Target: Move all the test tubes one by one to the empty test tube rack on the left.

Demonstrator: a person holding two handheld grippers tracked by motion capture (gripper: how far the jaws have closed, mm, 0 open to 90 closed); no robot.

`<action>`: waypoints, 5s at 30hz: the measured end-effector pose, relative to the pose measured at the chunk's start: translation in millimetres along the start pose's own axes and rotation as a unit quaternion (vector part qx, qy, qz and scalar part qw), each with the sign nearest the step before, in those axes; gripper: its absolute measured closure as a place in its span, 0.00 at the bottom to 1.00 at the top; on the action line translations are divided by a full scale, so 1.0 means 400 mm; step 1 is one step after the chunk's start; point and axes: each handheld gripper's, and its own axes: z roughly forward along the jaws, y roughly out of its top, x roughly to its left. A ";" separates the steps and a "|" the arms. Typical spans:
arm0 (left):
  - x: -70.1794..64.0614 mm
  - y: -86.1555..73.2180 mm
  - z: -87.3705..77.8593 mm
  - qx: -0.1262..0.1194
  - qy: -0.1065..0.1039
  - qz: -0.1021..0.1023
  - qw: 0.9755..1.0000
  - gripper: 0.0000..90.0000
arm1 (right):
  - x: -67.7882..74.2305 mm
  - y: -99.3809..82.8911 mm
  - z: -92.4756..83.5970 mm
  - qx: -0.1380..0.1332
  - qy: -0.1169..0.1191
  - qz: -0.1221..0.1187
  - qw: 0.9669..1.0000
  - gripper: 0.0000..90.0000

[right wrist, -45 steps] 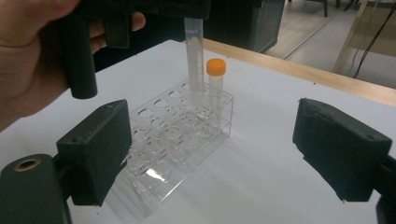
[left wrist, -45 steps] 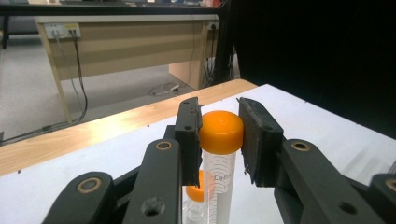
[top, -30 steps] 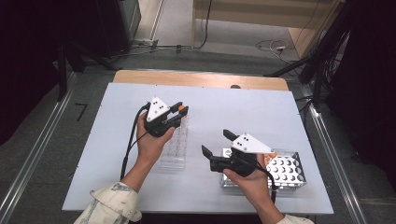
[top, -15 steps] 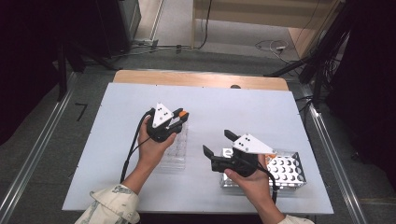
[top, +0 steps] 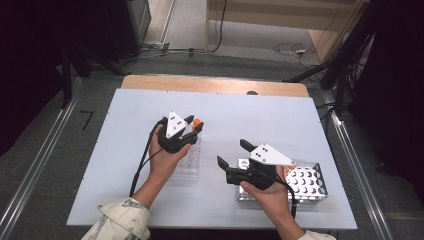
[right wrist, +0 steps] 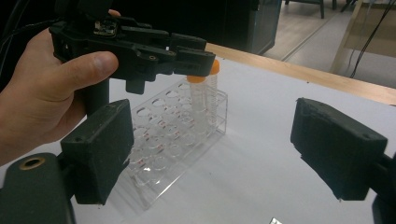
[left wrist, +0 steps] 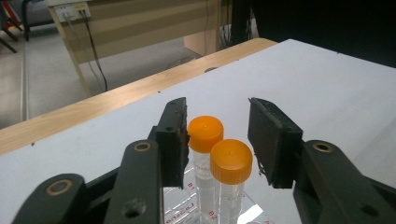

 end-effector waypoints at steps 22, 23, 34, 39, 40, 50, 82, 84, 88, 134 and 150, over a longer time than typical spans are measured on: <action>0.014 0.009 -0.066 -0.018 -0.020 -0.053 0.998 0.28 | -0.037 -0.023 -0.112 -0.043 -0.029 0.003 0.999 0.15; 0.015 0.008 -0.067 -0.017 -0.018 -0.053 0.998 0.28 | -0.042 -0.028 -0.120 -0.044 -0.035 0.004 0.998 0.16; 0.014 0.004 -0.073 -0.018 -0.016 -0.055 0.998 0.27 | -0.084 -0.079 -0.200 -0.062 -0.093 0.006 0.994 0.19; 0.014 0.004 -0.075 -0.020 -0.016 -0.056 0.998 0.27 | -0.093 -0.115 -0.225 -0.062 -0.111 0.014 0.992 0.21; 0.015 0.004 -0.075 -0.020 -0.015 -0.057 0.998 0.27 | -0.093 -0.123 -0.229 -0.061 -0.116 0.014 0.991 0.21; 0.013 0.005 -0.075 -0.022 -0.017 -0.057 0.998 0.27 | -0.074 -0.177 -0.259 -0.066 -0.146 0.026 0.987 0.29; 0.004 0.005 -0.072 -0.022 -0.020 -0.057 0.998 0.29 | -0.105 -0.270 -0.224 -0.008 -0.167 0.093 0.982 0.67; 0.004 0.005 -0.072 -0.022 -0.021 -0.057 0.998 0.29 | -0.105 -0.271 -0.223 -0.010 -0.167 0.092 0.982 0.70; 0.003 0.005 -0.072 -0.022 -0.021 -0.057 0.998 0.29 | -0.103 -0.272 -0.219 -0.010 -0.171 0.081 0.982 0.75; 0.005 0.005 -0.070 -0.018 -0.017 -0.060 0.998 0.24 | -0.062 -0.124 -0.267 -0.081 -0.119 0.053 0.988 0.80; 0.007 0.009 -0.076 -0.025 -0.018 -0.062 0.998 0.24 | -0.039 -0.052 -0.140 -0.053 -0.065 0.030 0.996 0.80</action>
